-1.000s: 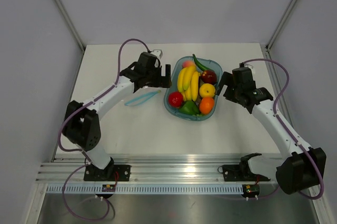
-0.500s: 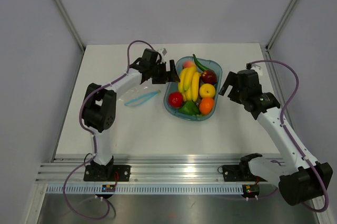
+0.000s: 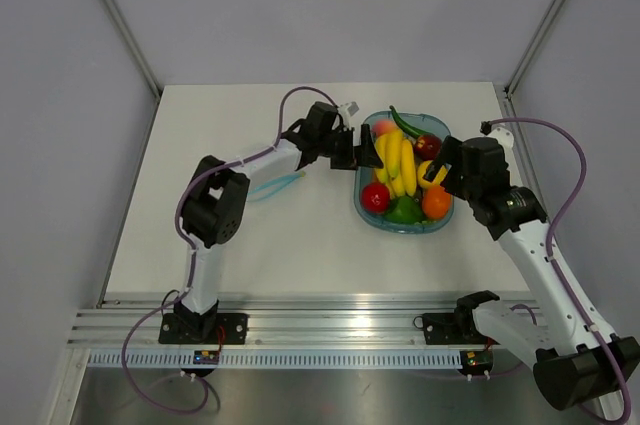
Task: Place the food in the zip-top bag and seal the zipper
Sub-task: Adjust the bin at the center of the board, then pick up the zipper food storage bag at the center of the board, then open the zipper of the food storage bag.
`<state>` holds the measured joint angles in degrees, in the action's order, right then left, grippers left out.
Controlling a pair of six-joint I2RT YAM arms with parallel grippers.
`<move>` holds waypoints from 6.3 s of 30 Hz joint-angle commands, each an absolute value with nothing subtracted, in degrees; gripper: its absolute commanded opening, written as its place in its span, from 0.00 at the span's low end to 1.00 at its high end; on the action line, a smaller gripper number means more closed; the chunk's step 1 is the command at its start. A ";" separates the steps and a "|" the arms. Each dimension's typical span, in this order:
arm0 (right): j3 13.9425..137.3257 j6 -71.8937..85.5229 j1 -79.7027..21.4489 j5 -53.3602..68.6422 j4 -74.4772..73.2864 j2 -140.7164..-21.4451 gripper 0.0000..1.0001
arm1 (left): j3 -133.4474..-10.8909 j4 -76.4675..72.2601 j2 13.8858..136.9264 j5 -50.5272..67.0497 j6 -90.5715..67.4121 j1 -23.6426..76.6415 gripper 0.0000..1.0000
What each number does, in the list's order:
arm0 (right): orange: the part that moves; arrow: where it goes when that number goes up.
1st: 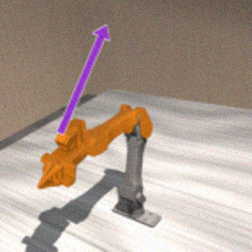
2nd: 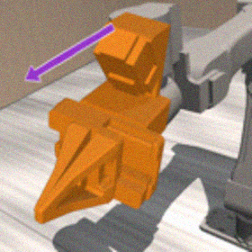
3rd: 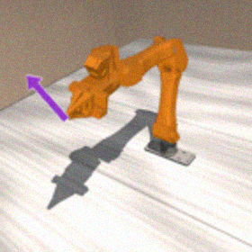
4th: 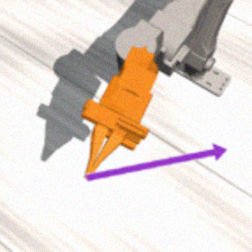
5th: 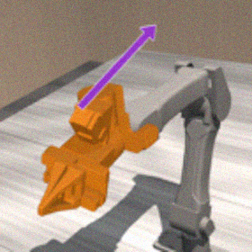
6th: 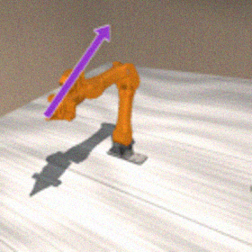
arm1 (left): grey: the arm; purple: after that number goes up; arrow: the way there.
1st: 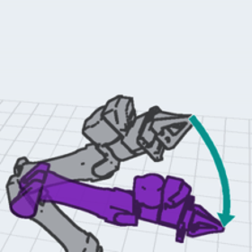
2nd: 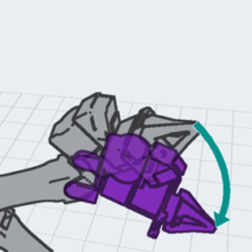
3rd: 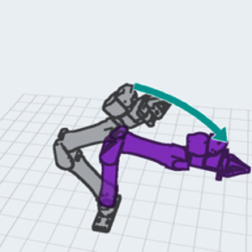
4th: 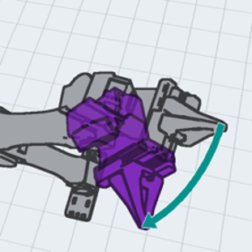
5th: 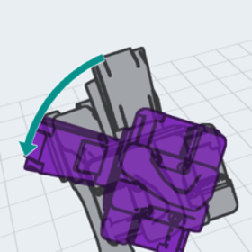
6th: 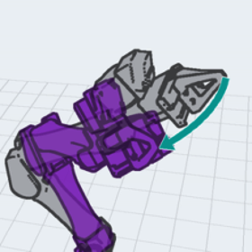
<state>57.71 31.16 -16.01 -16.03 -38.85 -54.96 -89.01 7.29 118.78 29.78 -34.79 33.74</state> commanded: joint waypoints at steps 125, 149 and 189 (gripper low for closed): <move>77.17 42.10 -39.46 -2.47 -17.94 -100.72 0.00 | -80.80 44.22 86.40 -7.82 -14.85 31.46 0.00; 73.39 52.29 -39.99 3.34 -8.53 -102.83 0.00 | -64.52 25.49 81.92 -7.29 -29.00 33.75 0.32; 62.41 33.40 -29.36 -13.28 -37.35 -73.65 0.88 | -73.91 36.74 87.10 -10.63 -24.79 34.45 0.00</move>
